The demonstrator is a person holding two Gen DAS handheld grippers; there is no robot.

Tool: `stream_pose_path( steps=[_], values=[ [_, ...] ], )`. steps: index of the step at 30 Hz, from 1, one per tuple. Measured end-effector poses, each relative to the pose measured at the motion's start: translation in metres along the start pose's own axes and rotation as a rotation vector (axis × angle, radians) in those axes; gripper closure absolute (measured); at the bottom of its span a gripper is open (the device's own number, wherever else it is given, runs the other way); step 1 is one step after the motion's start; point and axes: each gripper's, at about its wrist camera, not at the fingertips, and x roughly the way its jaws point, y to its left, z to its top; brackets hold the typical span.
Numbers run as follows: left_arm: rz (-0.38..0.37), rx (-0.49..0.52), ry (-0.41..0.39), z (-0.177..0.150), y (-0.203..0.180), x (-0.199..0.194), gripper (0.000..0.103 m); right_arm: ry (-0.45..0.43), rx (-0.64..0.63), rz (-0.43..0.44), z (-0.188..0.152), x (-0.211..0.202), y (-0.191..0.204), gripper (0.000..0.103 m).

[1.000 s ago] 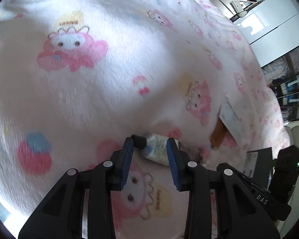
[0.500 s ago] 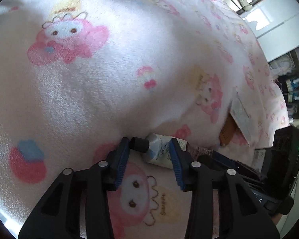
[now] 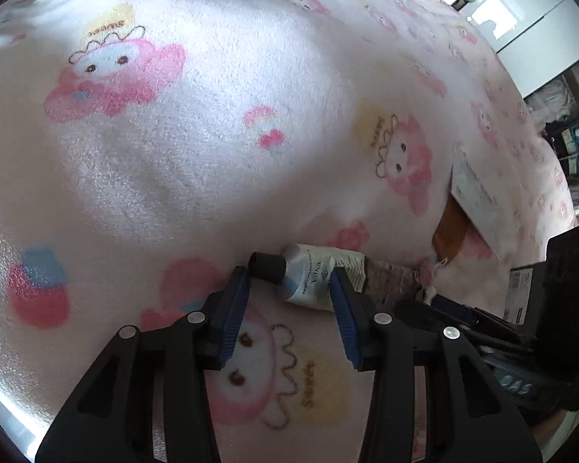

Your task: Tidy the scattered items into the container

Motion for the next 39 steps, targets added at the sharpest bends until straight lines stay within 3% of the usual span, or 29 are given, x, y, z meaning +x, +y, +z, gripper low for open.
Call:
stream_pose_path(
  steps=[4,9,13,21,31,39],
  values=[
    [-0.045,-0.024,-0.003,0.003,0.009,0.003,0.059,-0.022,-0.035,-0.026,0.005,0.000,0.005,0.052],
    [-0.034,0.002,0.003,0.004,0.004,-0.008,0.058,-0.003,-0.002,-0.002,0.014,0.009,0.001,0.052],
    [-0.097,0.020,-0.027,-0.006,-0.005,-0.039,0.058,-0.067,-0.019,0.013,0.008,-0.028,0.010,0.056],
    [-0.214,0.111,-0.074,-0.039,-0.049,-0.100,0.058,-0.257,-0.026,-0.022,-0.030,-0.144,0.021,0.056],
    [-0.285,0.239,-0.083,-0.071,-0.142,-0.134,0.058,-0.425,0.020,-0.057,-0.097,-0.233,0.009,0.056],
    [-0.365,0.381,0.005,-0.118,-0.243,-0.122,0.059,-0.523,0.140,-0.124,-0.163,-0.302,-0.056,0.056]
  ],
)
